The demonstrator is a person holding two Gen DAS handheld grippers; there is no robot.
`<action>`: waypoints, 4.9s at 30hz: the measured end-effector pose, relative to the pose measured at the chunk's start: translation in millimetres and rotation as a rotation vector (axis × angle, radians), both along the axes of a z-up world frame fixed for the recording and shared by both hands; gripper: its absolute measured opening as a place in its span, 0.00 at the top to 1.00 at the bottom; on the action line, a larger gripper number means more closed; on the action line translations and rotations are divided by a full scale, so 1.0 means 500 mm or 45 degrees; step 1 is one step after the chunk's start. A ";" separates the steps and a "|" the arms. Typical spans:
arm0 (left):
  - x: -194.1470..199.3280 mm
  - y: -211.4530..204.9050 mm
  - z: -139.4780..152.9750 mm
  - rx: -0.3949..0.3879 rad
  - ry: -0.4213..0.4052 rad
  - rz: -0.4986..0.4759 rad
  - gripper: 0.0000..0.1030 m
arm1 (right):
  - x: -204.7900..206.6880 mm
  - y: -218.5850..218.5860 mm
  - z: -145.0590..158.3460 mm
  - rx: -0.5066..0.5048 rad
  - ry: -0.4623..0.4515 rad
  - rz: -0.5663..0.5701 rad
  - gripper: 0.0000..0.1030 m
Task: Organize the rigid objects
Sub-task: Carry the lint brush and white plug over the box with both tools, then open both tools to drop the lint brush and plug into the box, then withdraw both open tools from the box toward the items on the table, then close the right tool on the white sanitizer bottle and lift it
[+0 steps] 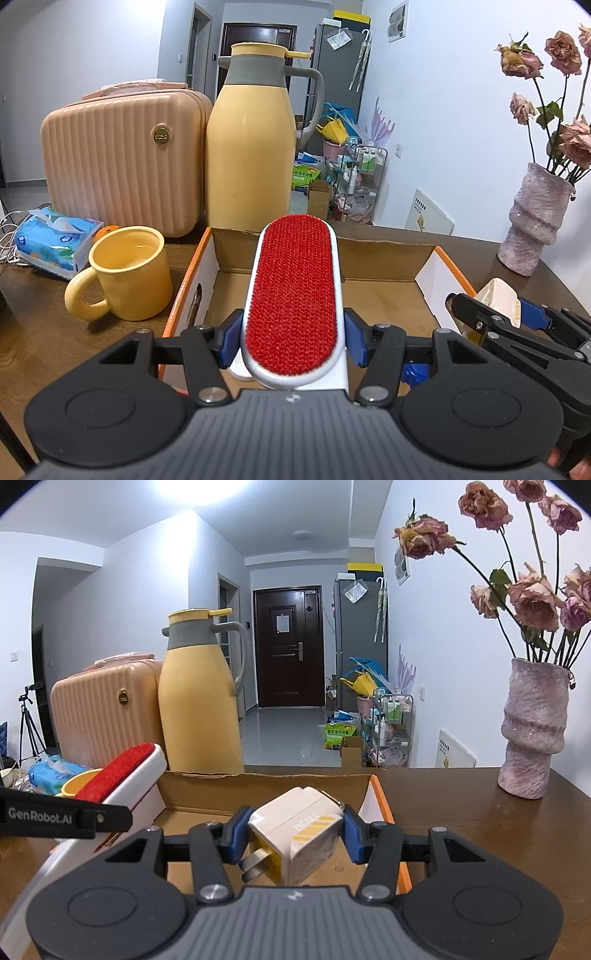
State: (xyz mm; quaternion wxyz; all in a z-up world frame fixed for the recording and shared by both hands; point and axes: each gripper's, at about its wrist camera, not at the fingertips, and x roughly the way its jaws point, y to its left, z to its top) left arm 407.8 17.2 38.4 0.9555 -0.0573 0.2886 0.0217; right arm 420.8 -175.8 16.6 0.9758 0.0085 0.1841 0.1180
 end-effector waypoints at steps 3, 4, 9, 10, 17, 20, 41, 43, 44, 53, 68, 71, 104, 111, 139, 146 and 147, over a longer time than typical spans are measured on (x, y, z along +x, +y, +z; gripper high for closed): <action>0.017 0.003 -0.003 -0.001 0.005 0.004 0.45 | 0.021 0.004 0.001 0.007 0.012 0.000 0.52; 0.023 0.004 -0.005 -0.001 0.008 0.006 0.45 | 0.029 0.005 0.001 0.008 0.017 0.001 0.52; 0.051 0.011 -0.010 0.003 0.030 0.009 0.45 | 0.059 0.014 -0.002 -0.011 0.040 0.010 0.52; 0.056 0.011 -0.010 0.008 0.034 0.008 0.45 | 0.065 0.016 -0.003 -0.017 0.045 0.009 0.52; 0.091 0.012 -0.021 0.014 0.062 0.001 0.45 | 0.098 0.025 -0.008 -0.049 0.083 0.016 0.52; 0.106 0.015 -0.026 0.011 0.083 0.005 0.45 | 0.104 0.027 -0.015 -0.062 0.100 0.018 0.52; 0.140 0.038 -0.031 -0.014 0.105 -0.033 0.02 | 0.148 0.030 -0.037 -0.081 0.195 0.027 0.51; 0.125 0.039 -0.015 0.029 0.050 -0.010 0.00 | 0.149 0.026 -0.034 -0.076 0.192 0.017 0.32; 0.121 0.042 -0.011 0.029 0.042 -0.008 0.00 | 0.147 0.024 -0.032 -0.076 0.189 0.006 0.26; 0.126 0.045 -0.021 0.058 0.081 0.025 0.00 | 0.140 0.014 -0.021 -0.077 0.159 -0.035 0.01; 0.098 0.037 -0.012 0.093 0.050 0.033 0.00 | 0.106 0.012 -0.017 -0.103 0.149 -0.039 0.00; 0.086 0.038 -0.011 0.094 0.049 0.040 0.00 | 0.091 0.013 -0.016 -0.109 0.143 -0.031 0.00; -0.168 0.025 -0.008 0.118 -0.070 0.049 0.00 | -0.147 0.010 -0.003 -0.094 0.076 -0.011 0.00; -0.220 0.032 -0.026 0.110 -0.052 0.029 0.00 | -0.198 0.013 -0.017 -0.108 0.093 0.002 0.00; -0.295 0.080 -0.106 0.085 0.028 0.006 0.00 | -0.251 0.058 -0.089 -0.166 0.252 0.045 0.00; -0.290 0.102 -0.111 0.053 0.043 0.039 0.00 | -0.208 0.072 -0.102 -0.131 0.321 0.066 0.07; -0.290 0.105 -0.111 0.050 0.043 0.042 0.00 | -0.202 0.075 -0.104 -0.132 0.328 0.070 0.11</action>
